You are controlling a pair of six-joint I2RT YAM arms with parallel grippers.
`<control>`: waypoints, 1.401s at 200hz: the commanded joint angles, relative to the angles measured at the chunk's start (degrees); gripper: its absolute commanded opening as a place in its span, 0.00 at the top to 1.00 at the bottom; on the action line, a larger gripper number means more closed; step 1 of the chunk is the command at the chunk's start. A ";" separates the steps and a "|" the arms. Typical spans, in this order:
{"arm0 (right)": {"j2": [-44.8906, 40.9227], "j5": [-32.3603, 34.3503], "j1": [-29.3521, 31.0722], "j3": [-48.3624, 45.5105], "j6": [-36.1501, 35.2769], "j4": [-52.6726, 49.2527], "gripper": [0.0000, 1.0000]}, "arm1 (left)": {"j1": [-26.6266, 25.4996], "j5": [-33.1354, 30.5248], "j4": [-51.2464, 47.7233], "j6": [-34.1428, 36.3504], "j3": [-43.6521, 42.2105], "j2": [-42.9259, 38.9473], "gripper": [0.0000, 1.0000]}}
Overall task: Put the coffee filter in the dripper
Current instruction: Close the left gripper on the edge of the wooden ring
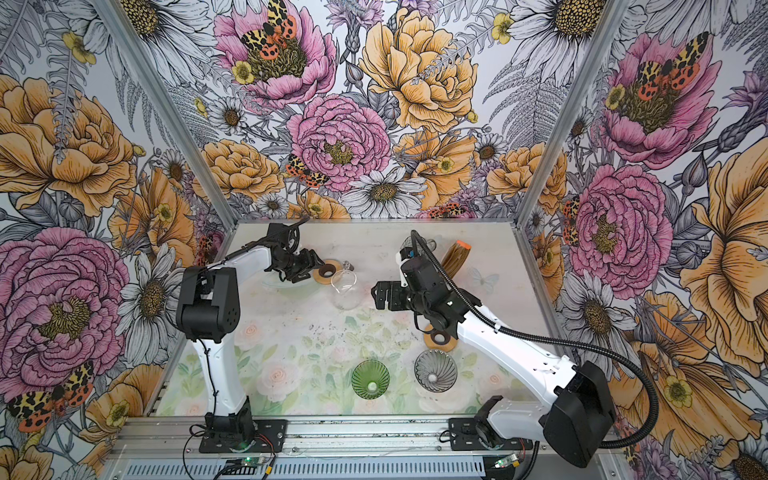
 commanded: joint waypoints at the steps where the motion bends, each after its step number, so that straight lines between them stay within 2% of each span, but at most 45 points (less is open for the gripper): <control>1: -1.29 -0.77 0.17 -0.91 0.15 1.78 0.01 | -0.33 1.52 0.98 1.47 1.63 0.68 0.29; 75: -1.71 -0.38 0.19 -2.17 0.87 1.87 0.01 | -0.78 2.71 0.91 0.51 3.11 2.87 0.36; 145: -2.18 0.17 0.17 -2.87 1.10 2.00 0.02 | -0.87 3.09 0.96 -0.81 4.33 4.90 0.38; 165: -2.05 0.38 0.17 -2.98 1.18 2.00 0.02 | -0.86 3.16 0.93 -1.09 4.68 5.18 0.44; 201: -1.73 0.33 0.15 -3.05 1.18 2.09 0.03 | -0.86 3.46 0.95 -1.70 5.43 5.44 0.47; 280: -0.83 0.04 0.17 -2.02 1.11 2.08 0.03 | -0.32 4.33 1.82 -2.62 6.18 4.49 0.60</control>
